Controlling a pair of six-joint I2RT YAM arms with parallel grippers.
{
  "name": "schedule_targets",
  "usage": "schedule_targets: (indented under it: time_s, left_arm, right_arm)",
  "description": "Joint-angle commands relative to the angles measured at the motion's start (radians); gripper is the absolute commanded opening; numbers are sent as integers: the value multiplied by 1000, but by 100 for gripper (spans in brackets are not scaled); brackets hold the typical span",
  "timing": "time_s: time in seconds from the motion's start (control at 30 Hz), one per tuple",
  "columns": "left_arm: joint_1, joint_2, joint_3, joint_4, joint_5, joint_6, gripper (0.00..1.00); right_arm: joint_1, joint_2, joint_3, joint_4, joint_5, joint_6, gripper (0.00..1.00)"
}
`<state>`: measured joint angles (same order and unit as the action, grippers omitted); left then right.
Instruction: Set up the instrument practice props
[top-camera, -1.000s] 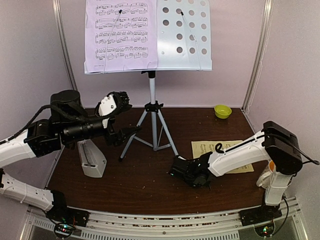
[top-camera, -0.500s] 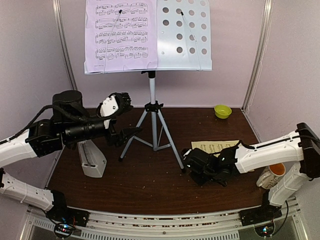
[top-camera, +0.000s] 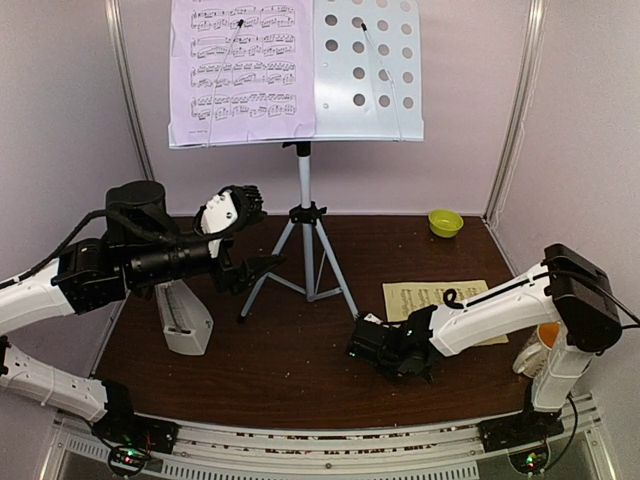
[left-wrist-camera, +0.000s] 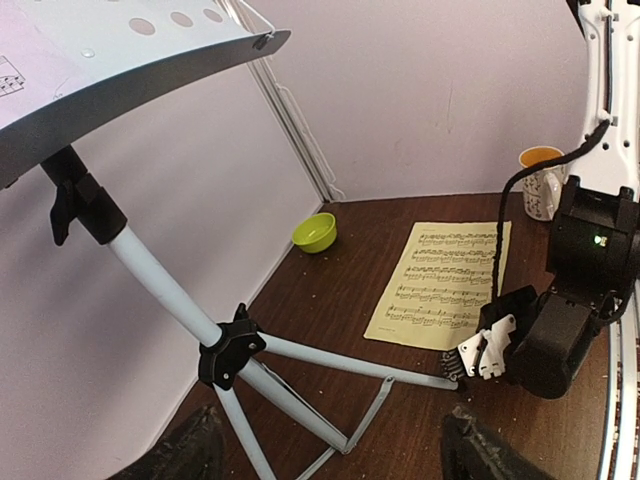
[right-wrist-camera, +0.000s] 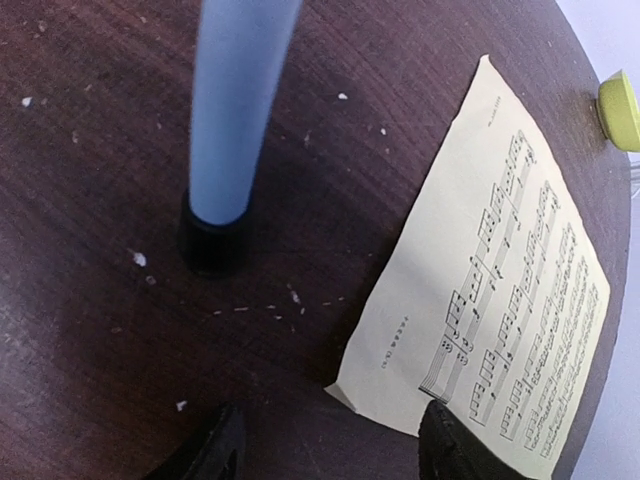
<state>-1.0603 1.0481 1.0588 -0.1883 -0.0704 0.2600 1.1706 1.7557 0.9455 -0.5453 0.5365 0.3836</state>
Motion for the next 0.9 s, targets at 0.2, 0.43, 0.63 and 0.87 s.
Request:
schedule_targets:
  time_s: [0.2, 0.43, 0.63, 0.87]
  left_arm:
    - [0, -19, 18, 44, 0, 1, 76]
    - [0, -22, 14, 41, -4, 3, 76]
    - [0, -14, 17, 47, -1, 5, 76]
    - [0, -17, 14, 46, 0, 0, 76]
  right_arm:
    - [-71, 151, 51, -53, 66, 38, 45]
    - [-80, 160, 60, -60, 67, 34, 9]
    - [-76, 68, 44, -61, 75, 10, 0]
    - [-35, -89, 17, -16, -2, -20, 0]
